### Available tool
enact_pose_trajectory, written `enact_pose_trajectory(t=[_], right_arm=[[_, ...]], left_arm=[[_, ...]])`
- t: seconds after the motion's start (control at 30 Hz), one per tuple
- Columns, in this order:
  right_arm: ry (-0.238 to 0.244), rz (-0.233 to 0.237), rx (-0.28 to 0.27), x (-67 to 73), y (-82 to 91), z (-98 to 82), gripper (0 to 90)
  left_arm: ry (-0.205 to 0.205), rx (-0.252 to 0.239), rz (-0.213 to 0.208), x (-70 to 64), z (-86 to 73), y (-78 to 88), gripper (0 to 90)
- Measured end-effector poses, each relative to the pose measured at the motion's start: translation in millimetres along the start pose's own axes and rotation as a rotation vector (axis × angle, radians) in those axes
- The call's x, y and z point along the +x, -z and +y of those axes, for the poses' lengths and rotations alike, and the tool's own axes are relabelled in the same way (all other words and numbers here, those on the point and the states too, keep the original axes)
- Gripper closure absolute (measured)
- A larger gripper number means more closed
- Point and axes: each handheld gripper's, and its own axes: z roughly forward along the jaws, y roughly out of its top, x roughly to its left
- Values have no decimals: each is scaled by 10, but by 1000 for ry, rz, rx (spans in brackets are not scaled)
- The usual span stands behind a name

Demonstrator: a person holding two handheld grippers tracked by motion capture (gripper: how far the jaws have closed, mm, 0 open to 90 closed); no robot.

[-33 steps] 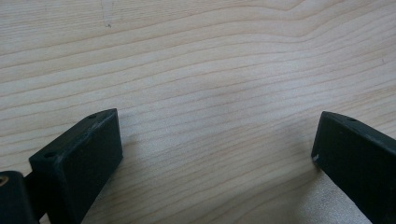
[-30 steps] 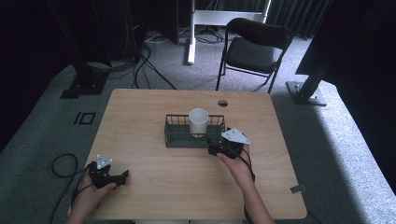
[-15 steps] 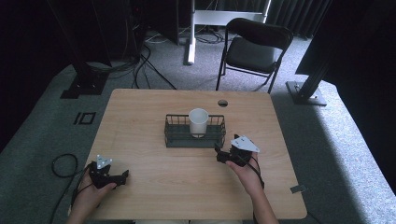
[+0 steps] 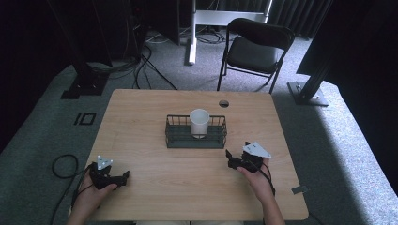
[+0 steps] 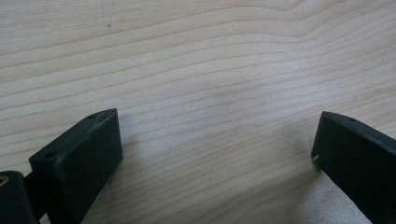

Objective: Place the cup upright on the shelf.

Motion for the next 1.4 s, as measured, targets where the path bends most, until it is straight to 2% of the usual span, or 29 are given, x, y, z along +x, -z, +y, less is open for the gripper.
enact_pose_trajectory(t=[0.1, 0.63, 0.77, 0.97, 1.27, 1.4], right_arm=[[-6, 2, 18, -89, 43, -98, 118], [1, -4, 118, -369, 258, -397, 118], [15, 30, 159, -446, 315, -444, 118], [4, 33, 198, -558, 362, -506, 117], [61, 119, 229, -656, 448, -583, 117], [105, 171, 232, -672, 476, -627, 118]], left_arm=[[1, -1, 0, -1, 0, 0, 22], [1, -1, 0, 0, 0, 0, 22], [1, -1, 0, 0, 0, -1, 22], [0, 0, 0, 0, 0, 0, 22], [0, 0, 0, 0, 0, 0, 22], [0, 0, 0, 0, 0, 0, 23]])
